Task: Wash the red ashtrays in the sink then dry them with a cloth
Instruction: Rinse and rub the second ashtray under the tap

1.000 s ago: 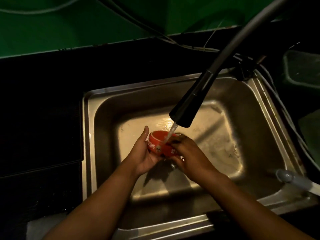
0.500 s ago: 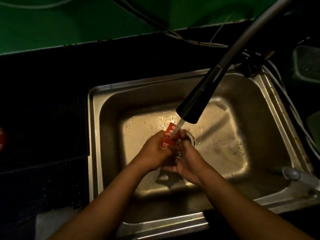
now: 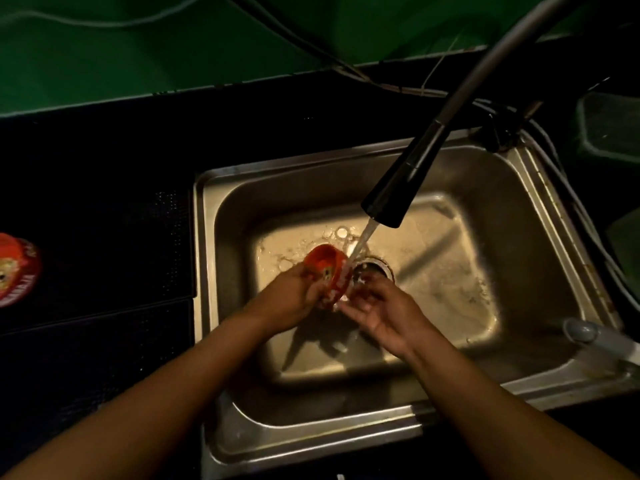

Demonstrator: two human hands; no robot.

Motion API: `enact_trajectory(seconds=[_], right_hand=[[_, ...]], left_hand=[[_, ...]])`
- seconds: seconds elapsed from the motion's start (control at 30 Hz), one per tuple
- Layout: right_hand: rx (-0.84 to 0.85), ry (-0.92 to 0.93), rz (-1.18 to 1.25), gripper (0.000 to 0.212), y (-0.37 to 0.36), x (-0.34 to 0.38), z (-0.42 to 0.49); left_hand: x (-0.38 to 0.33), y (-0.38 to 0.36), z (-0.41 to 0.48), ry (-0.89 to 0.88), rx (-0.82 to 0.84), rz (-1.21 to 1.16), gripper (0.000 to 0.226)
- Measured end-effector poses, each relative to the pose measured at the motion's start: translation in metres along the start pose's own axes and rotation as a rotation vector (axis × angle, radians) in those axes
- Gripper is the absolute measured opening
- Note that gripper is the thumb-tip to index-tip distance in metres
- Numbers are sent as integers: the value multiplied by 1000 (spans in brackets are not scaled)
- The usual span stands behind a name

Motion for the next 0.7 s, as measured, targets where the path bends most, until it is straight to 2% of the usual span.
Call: enact_trajectory(seconds=[0.07,0.1,0.2,0.27,0.33,0.47,0.53,0.63,0.7], right_hand=[[-34,64,-167,25,-12,-12,9],[-63,78,-197,28,-12,-20,14],[-37,55,-279,29,-4,-31,27],[-52,68,-408,25,8,-30,27],[-161,157,-567,21,22,-21,32],[-390,258,-810,14,50,-5,57],[-399,228,-903,21,56,-7,69],[-349,232,-1001,37,55,-10,80],[-325,222,-1056,37,55,-16,82]], left_hand=[[-13,-23,7,207,0,-524,31],[-15,-34,7,307,-22,-655,26],[-5,-51,6,412,20,-718,27],[16,-59,4,480,34,-713,29],[32,-64,7,487,14,-621,27],[57,-63,21,579,-168,-346,13],[66,-59,27,621,-244,-231,26],[69,-68,33,691,-138,-184,51],[70,-78,35,692,-49,-180,49]])
Point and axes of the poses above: each hand's wrist, its own z-axis towards the middle knuckle, its own y-axis out of the back of the hand, x = y × z, the point moved 5 cm from there along z, towards the middle knuckle, and after that the axes turned 9 degrees about -x, right-handed, at the moved point
